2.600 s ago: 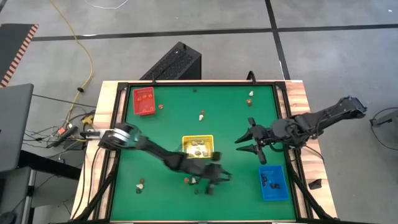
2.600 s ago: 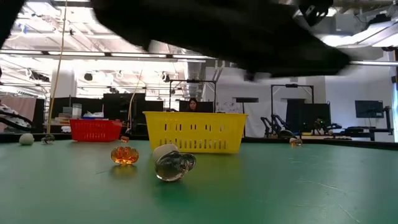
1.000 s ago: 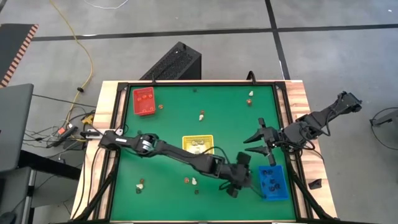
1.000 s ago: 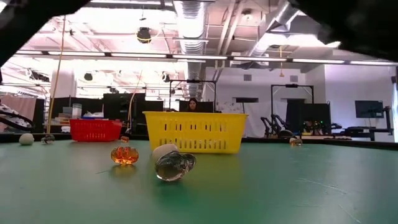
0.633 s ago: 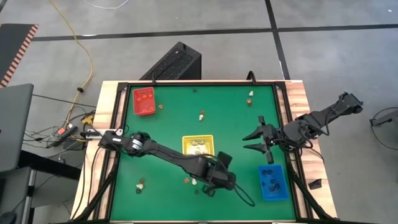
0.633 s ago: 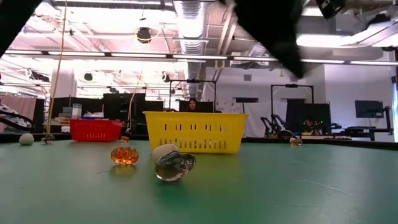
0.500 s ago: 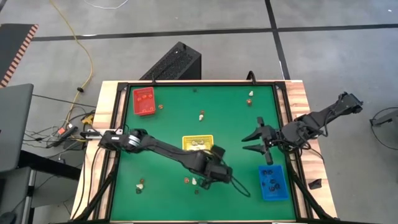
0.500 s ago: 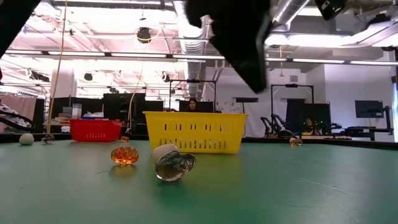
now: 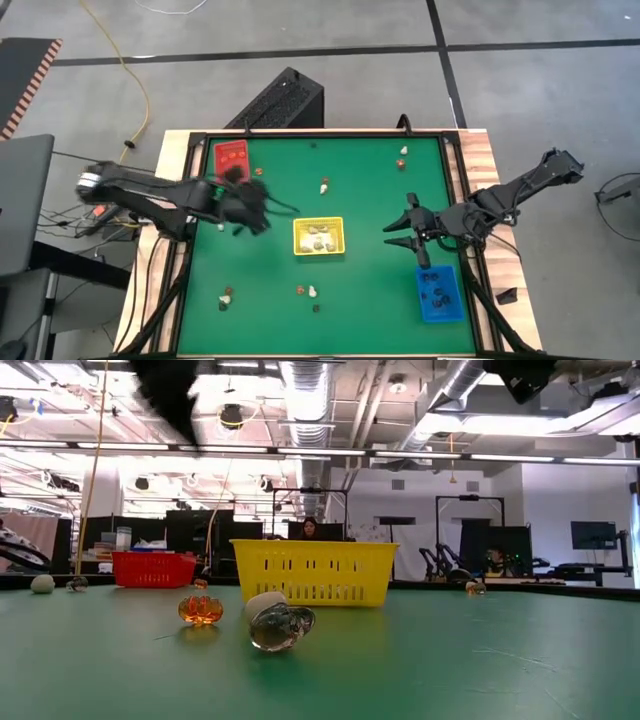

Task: Sort Halloween decoration
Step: Put the white skull toy into the yellow bin

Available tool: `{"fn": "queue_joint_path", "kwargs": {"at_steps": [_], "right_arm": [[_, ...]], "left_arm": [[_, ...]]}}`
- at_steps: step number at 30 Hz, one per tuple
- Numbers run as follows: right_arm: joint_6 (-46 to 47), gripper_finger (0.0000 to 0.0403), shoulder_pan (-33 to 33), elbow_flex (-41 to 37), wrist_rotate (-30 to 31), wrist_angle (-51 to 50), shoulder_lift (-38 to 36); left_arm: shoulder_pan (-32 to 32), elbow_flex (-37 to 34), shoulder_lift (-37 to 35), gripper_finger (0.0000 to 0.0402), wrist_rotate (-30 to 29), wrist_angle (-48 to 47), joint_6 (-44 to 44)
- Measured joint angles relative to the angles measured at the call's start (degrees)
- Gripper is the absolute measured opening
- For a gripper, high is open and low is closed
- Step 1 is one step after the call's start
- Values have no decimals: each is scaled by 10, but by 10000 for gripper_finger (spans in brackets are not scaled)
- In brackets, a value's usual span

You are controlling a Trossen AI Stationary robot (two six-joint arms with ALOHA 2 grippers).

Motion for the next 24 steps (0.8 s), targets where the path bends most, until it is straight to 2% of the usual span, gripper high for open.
{"fn": "queue_joint_path", "kwargs": {"at_steps": [3,6,9,12,17,24], "right_arm": [[0,164,-9,0,1,11,0],[-10,164,-24,0,3,26,0],[-24,164,-39,0,5,38,0],[-35,164,-58,0,5,39,2],[-40,164,-87,0,5,40,7],[-41,164,-108,0,-4,26,8]], "left_arm": [[49,-119,-90,114,95,3,-139],[101,-205,-163,114,171,5,-183],[142,-265,-192,114,203,-1,-205],[176,-292,-202,114,201,1,-207],[216,-305,-174,114,192,4,-190],[224,-307,-126,114,243,20,-169]]}}
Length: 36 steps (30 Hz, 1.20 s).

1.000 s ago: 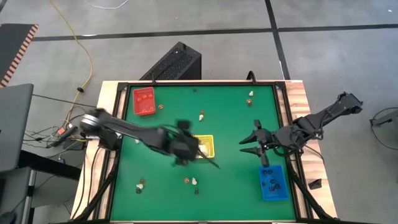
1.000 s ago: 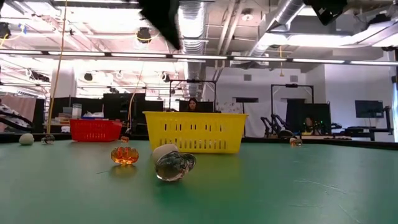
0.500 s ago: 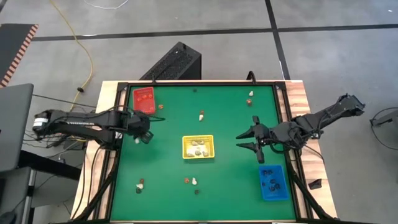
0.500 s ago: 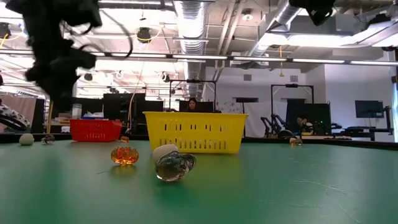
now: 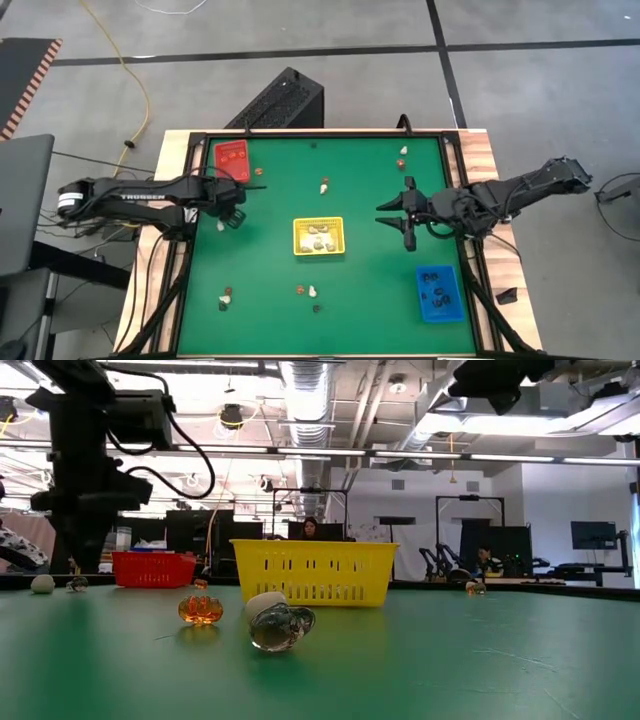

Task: Sort Halloween decoration
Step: Put the white skull toy into the yellow bin

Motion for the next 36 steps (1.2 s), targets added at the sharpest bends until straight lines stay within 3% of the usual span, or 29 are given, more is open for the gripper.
{"fn": "queue_joint_path", "kwargs": {"at_steps": [5,7,11,17,25,31,36], "right_arm": [[7,164,1,0,-1,-11,0],[15,164,1,0,-2,-15,0],[34,164,2,0,-4,-22,1],[46,164,7,0,-17,-20,18],[45,164,8,0,-17,-19,45],[45,164,8,0,-17,-19,44],[45,164,8,0,-16,-19,44]], "left_arm": [[-23,0,5,114,109,2,3],[-43,0,2,114,124,-3,-20],[-82,0,3,114,104,-32,-69],[-110,0,5,114,22,-42,-81],[-118,-24,5,118,29,-38,-116],[-118,-64,5,163,32,14,-132],[-118,-67,4,202,44,4,-140]]}}
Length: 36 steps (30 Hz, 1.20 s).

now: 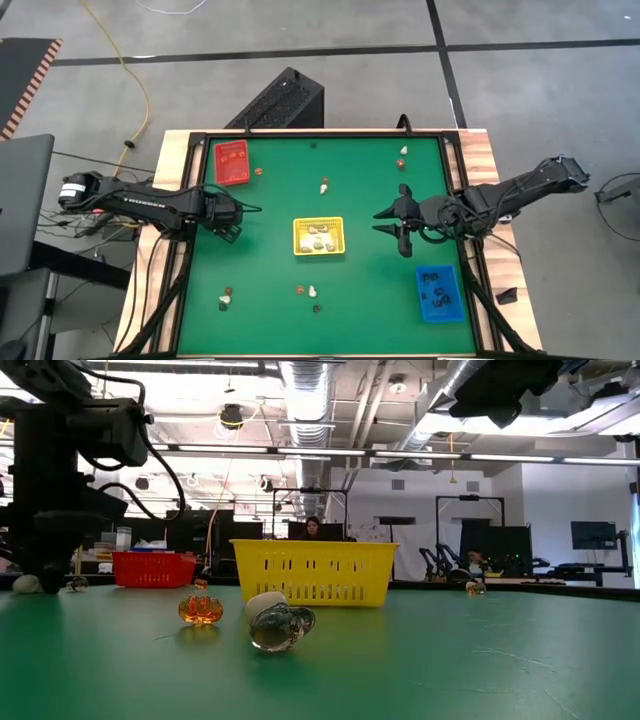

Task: Sort Halloween decoration
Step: Put the white skull toy into the yellow bin

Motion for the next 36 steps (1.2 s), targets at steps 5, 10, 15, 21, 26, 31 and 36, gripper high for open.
{"fn": "queue_joint_path", "kwargs": {"at_steps": [5,10,15,21,26,31,36], "right_arm": [[-2,164,0,0,0,0,0],[-2,164,0,0,0,0,0],[-9,164,0,0,1,0,0],[-10,164,0,0,1,0,0],[-10,164,0,0,1,0,0],[-10,164,0,0,1,0,0],[-10,164,0,0,1,0,0]], "left_arm": [[0,0,0,210,12,-1,2],[0,0,0,210,46,1,-1],[0,2,0,196,74,1,-2],[0,4,0,154,83,1,5],[0,28,0,128,114,-24,16],[0,36,0,117,122,-39,16],[0,37,6,116,140,-40,26]]}}
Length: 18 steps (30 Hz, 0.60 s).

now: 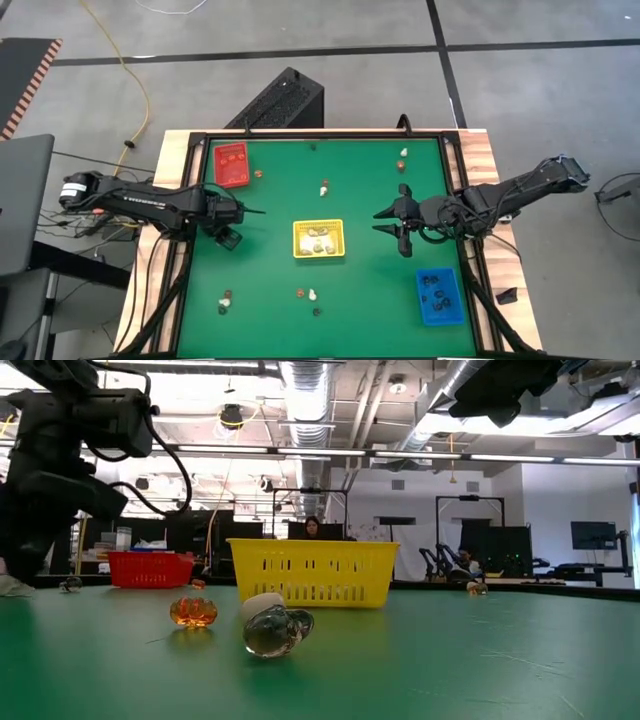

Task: Sort Halloween decoration
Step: Put the white skull toy into the yellow bin

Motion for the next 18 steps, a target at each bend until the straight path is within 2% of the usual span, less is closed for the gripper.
{"fn": "queue_joint_path", "kwargs": {"at_steps": [6,18], "right_arm": [[0,164,0,0,0,0,0],[0,164,0,0,0,0,0]], "left_arm": [[-16,0,23,116,43,4,37],[-35,1,78,116,8,43,54]]}}
